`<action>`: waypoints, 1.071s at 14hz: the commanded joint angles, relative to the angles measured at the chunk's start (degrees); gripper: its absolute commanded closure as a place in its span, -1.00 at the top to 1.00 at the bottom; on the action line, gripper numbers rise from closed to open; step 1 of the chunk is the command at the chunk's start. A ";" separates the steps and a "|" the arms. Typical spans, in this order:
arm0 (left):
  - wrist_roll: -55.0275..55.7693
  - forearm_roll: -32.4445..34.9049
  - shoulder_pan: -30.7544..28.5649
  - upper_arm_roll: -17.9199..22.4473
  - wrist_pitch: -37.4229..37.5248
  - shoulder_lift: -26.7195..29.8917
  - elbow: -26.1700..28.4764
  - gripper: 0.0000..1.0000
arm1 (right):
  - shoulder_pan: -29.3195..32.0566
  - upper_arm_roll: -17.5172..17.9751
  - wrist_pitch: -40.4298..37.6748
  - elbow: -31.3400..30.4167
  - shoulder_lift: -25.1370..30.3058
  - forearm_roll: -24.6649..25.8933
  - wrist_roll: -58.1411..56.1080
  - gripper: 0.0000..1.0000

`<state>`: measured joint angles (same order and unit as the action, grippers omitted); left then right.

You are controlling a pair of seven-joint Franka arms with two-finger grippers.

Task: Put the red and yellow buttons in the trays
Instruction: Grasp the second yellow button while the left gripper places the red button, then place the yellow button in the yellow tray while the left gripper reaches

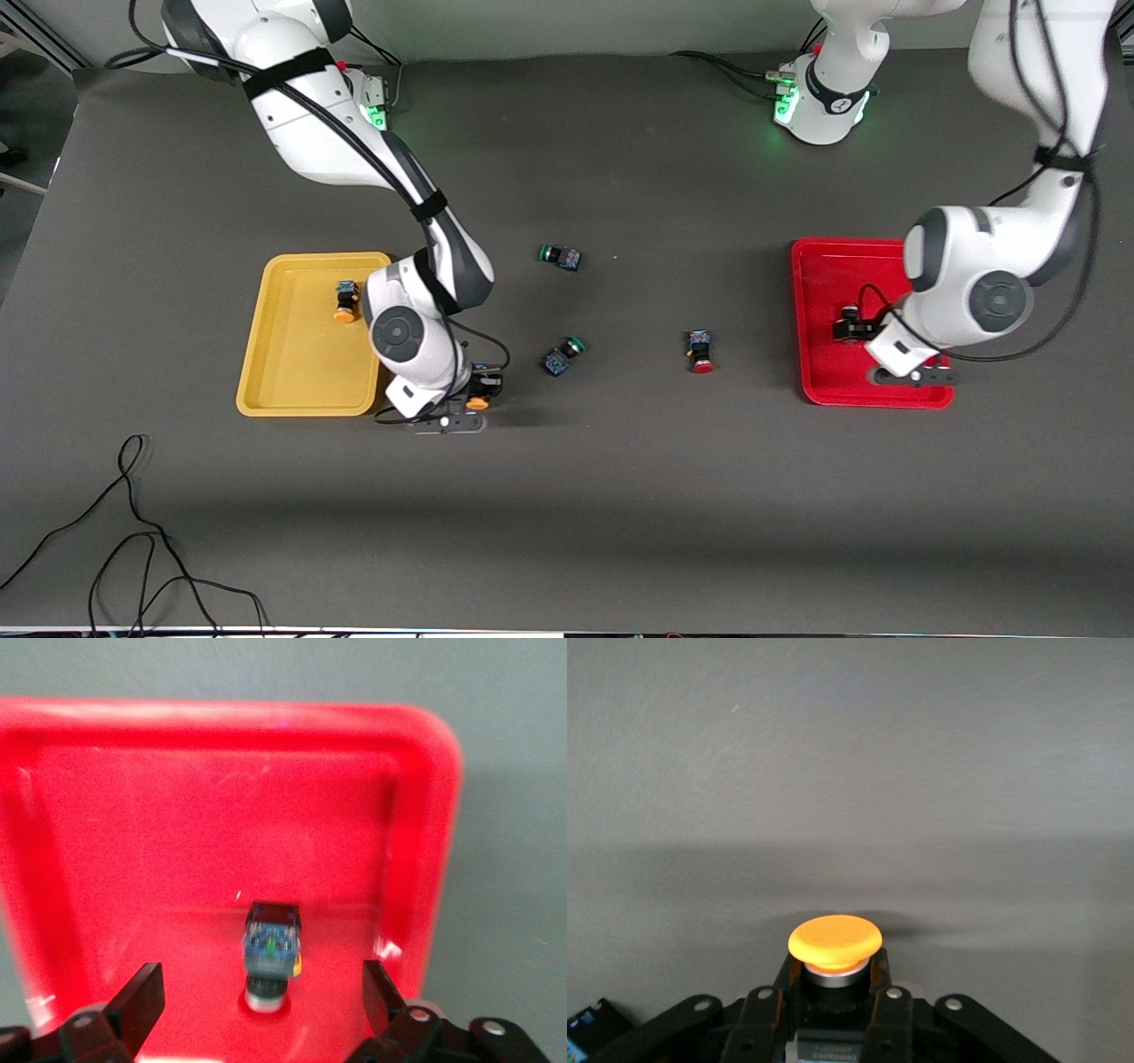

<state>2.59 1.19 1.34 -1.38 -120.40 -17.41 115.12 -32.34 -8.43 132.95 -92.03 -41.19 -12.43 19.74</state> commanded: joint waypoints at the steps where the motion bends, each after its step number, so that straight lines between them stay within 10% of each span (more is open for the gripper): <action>1: 1.88 -0.31 1.82 -0.28 6.67 2.47 -5.25 1.00 | 5.43 -1.93 -12.84 -1.31 8.56 -0.58 -8.17 -1.00; 7: 25.93 -3.91 16.04 -2.13 0.98 -0.07 -7.54 1.00 | 5.97 -14.50 -13.86 -10.52 10.25 -0.66 -22.11 -1.00; 9: 30.61 -3.92 21.05 -2.13 -5.16 -3.92 -7.81 1.00 | 6.06 -16.00 -14.38 -10.71 10.95 -1.19 -22.20 0.98; 15: 33.09 -1.11 25.03 -1.96 -19.78 -16.68 -7.81 0.99 | 6.24 -18.99 -17.37 -8.88 23.67 -0.58 -21.68 1.00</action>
<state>34.29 -1.28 25.85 -4.30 -139.59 -31.90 108.90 -25.58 -25.97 117.17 -100.58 -24.31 -12.45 -1.60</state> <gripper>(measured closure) 0.000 0.048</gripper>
